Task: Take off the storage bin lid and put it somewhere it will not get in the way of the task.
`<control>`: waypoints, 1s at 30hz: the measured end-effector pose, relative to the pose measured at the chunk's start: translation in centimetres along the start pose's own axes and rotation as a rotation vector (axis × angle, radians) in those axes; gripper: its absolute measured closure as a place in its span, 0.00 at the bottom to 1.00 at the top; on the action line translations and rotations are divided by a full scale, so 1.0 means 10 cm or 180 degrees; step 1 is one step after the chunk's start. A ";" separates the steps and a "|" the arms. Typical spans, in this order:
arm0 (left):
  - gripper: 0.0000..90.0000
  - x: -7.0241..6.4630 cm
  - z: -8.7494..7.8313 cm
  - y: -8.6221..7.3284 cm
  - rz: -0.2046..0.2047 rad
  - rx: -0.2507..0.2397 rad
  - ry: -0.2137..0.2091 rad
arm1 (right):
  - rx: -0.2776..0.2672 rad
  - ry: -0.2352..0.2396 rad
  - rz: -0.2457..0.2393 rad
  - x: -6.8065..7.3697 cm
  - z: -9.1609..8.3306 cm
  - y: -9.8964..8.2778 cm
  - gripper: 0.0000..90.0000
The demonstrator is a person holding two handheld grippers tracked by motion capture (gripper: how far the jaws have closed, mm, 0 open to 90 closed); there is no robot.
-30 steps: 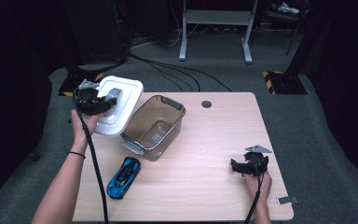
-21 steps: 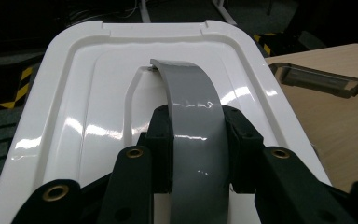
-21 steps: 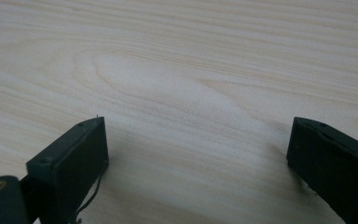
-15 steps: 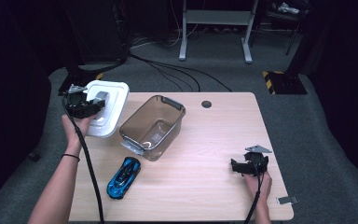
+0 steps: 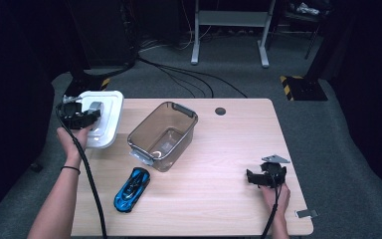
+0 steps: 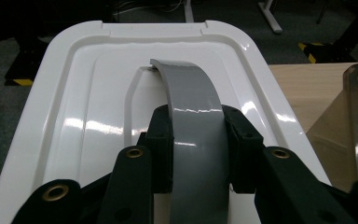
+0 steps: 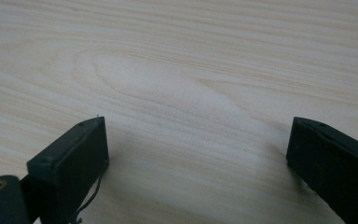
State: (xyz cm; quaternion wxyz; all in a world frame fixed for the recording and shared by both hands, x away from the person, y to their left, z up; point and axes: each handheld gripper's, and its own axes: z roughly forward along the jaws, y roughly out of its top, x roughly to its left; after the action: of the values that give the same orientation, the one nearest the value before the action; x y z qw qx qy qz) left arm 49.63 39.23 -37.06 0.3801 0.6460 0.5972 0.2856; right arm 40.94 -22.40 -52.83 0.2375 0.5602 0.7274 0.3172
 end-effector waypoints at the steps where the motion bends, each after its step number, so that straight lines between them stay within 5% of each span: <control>1: 0.75 0.00 0.00 0.00 0.0000 0.0000 0.0000 | -0.0002 0.0000 0.0000 0.00 0.00 0.00 0.05; 16: 0.75 0.25 0.30 -0.46 -0.0136 0.0271 0.0102 | -0.0005 -0.0001 -0.0007 0.00 0.00 0.00 0.05; 30: 0.75 0.17 0.56 -0.88 -0.0073 0.0375 -0.0250 | -0.0002 -0.0005 -0.0014 0.00 0.00 0.00 0.06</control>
State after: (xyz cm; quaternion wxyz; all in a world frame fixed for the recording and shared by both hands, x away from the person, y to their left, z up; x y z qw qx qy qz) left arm 49.60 40.09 -47.60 0.3678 0.6710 0.6051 0.2200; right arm 40.97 -22.44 -52.83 0.2389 0.5587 0.7284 0.3165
